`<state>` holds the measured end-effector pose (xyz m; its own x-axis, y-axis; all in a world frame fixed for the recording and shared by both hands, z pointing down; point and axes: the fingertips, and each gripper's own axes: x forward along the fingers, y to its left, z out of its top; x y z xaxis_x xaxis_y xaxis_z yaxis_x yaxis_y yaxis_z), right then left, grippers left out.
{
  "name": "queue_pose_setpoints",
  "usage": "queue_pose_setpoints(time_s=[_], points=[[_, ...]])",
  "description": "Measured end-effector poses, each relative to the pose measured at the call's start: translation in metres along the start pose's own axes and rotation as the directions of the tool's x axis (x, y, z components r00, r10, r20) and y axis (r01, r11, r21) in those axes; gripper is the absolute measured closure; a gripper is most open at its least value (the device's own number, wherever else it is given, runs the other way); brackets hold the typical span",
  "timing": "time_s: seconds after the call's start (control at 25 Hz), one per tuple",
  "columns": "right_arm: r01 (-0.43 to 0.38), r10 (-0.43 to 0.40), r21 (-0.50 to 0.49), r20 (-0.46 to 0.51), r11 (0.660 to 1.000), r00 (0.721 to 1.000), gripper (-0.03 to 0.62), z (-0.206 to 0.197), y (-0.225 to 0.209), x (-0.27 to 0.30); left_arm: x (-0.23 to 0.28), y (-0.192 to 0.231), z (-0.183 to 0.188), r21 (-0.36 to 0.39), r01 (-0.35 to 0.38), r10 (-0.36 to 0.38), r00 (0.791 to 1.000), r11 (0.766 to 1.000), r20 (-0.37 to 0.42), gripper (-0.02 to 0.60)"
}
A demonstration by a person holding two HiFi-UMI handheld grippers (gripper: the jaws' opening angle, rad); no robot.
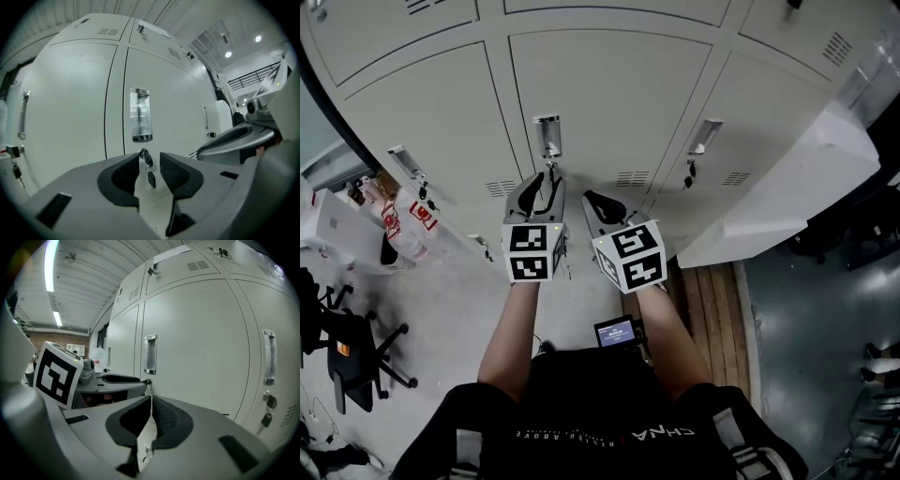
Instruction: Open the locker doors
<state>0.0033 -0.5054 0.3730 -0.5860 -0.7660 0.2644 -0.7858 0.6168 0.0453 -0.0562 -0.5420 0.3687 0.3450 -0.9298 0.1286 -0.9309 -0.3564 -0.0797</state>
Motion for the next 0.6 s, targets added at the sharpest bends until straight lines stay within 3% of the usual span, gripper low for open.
queue_pose_setpoints(time_s=[0.28, 0.6], points=[[-0.014, 0.014, 0.004, 0.000, 1.000, 1.000, 0.557, -0.004, -0.013, -0.003, 0.011, 0.003, 0.000, -0.009, -0.072, 0.072, 0.997, 0.997, -0.014, 0.479], [-0.027, 0.027, 0.007, 0.004, 1.000, 1.000, 0.557, -0.003, -0.014, 0.003, 0.014, 0.002, 0.000, 0.021, -0.076, 0.076, 0.997, 0.997, -0.021, 0.522]])
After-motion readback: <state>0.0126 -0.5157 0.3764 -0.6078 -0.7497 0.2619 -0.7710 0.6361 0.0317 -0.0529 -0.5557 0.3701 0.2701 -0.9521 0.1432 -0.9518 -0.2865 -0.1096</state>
